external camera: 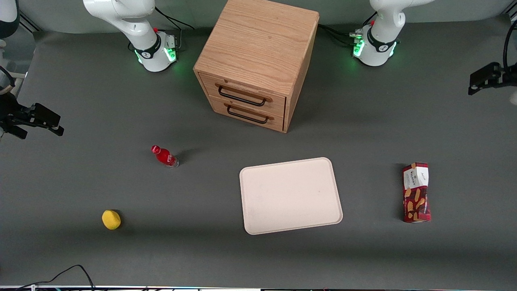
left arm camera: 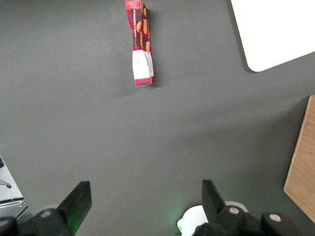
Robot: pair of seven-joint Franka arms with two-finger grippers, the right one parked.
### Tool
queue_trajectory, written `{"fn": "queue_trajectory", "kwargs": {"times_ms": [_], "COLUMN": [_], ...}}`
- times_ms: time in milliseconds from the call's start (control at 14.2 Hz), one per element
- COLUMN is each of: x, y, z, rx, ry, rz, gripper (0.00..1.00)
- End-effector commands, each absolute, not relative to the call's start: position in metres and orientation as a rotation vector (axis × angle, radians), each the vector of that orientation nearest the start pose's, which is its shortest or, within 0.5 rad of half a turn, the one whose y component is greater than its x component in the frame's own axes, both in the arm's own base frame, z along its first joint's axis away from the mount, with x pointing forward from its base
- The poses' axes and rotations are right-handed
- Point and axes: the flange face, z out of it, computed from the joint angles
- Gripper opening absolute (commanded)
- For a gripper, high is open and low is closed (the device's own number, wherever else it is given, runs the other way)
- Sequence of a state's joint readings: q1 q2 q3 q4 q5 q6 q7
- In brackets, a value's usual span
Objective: Place red cookie box on tray
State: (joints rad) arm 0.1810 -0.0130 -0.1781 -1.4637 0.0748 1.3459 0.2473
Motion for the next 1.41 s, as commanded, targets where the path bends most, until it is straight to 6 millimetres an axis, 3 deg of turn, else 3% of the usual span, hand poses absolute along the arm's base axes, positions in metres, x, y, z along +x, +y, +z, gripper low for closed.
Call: {"fn": "queue_trajectory", "kwargs": {"times_ms": [0,494,706,988,1341], "x": [0.508,0.518,0.547,0.605,0.677], "y": [0.01,0.013,0.018,0.026,0.037], "z": [0.662,0.656,0.634,0.575,0.455], "rx": [-3.062,-3.075,-3.088,-3.105,-3.13], "ry": [0.423,0.442,0.435,0.36,0.27], "rz": [0.134,0.154,0.155,0.089,-0.025], "gripper": [1.0,1.0,1.0,1.0,1.0]}}
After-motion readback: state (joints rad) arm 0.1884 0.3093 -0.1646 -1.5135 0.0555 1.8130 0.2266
